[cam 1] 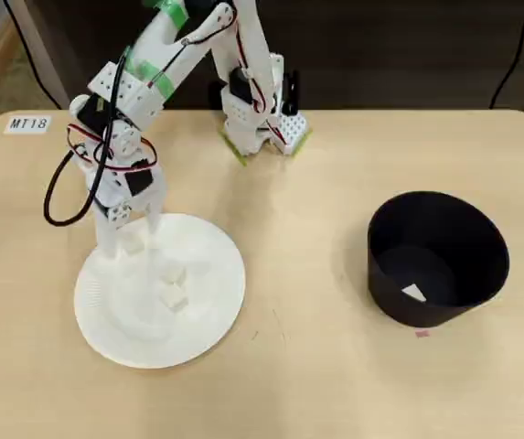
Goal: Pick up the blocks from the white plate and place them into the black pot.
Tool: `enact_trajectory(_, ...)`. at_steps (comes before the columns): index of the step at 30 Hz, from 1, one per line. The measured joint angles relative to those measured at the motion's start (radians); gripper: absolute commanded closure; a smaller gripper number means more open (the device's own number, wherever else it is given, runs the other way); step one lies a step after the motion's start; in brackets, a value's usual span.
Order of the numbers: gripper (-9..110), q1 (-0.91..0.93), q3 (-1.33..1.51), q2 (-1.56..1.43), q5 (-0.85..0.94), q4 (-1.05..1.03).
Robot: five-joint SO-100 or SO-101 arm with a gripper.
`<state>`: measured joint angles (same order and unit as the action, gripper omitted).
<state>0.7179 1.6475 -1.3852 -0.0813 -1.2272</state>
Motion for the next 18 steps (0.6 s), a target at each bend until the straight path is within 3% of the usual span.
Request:
enact_trajectory(3,103,0.003,-0.018,0.015,-0.017,0.015)
enact_trajectory(13,104,-0.018,-0.031,0.02,-0.041,0.06)
enact_trajectory(18,104,-0.107,0.02,-0.133,0.025,0.239)
